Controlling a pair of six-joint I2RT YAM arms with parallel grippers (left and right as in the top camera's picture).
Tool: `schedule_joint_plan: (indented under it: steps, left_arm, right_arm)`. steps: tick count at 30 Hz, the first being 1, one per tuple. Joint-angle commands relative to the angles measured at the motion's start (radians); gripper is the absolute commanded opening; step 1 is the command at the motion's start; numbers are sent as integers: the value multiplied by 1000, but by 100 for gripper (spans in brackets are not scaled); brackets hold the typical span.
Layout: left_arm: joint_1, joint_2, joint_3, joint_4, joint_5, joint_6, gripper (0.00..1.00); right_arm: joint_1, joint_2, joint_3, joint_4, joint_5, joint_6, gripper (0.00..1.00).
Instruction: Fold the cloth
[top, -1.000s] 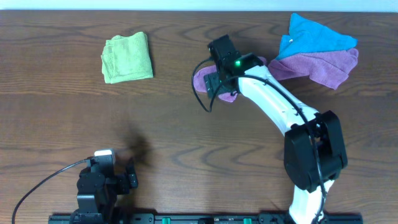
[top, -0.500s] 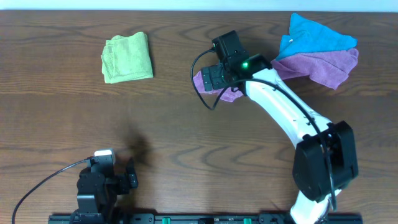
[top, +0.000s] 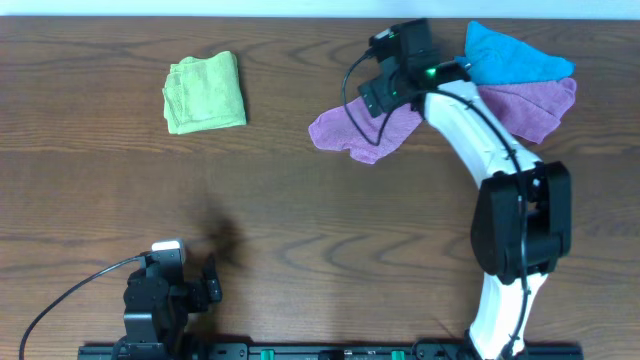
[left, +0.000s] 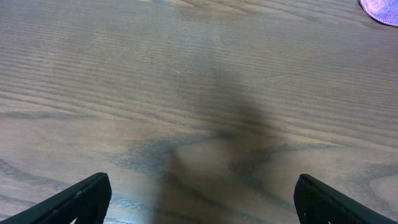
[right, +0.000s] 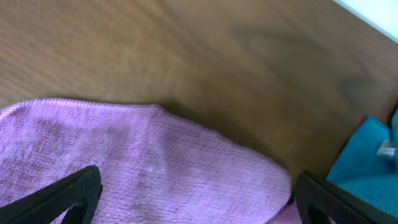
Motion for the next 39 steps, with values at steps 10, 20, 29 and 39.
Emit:
schedule_joint_plan:
  steps: [10, 20, 29, 39]
  left_arm:
    - [-2, -6, -16, -57, 6, 11, 95]
    - [-3, -6, -16, -57, 6, 11, 95]
    - [-3, -6, -16, -57, 6, 11, 95]
    - [-2, -6, -16, -57, 6, 11, 95]
  right_arm:
    - [-116, 150, 21, 134, -476, -97, 99]
    - [-146, 191, 21, 94, -537, -188, 98]
    - [-146, 224, 21, 36, -537, -255, 90]
    - [-130, 196, 29, 40, -448, -219, 1]
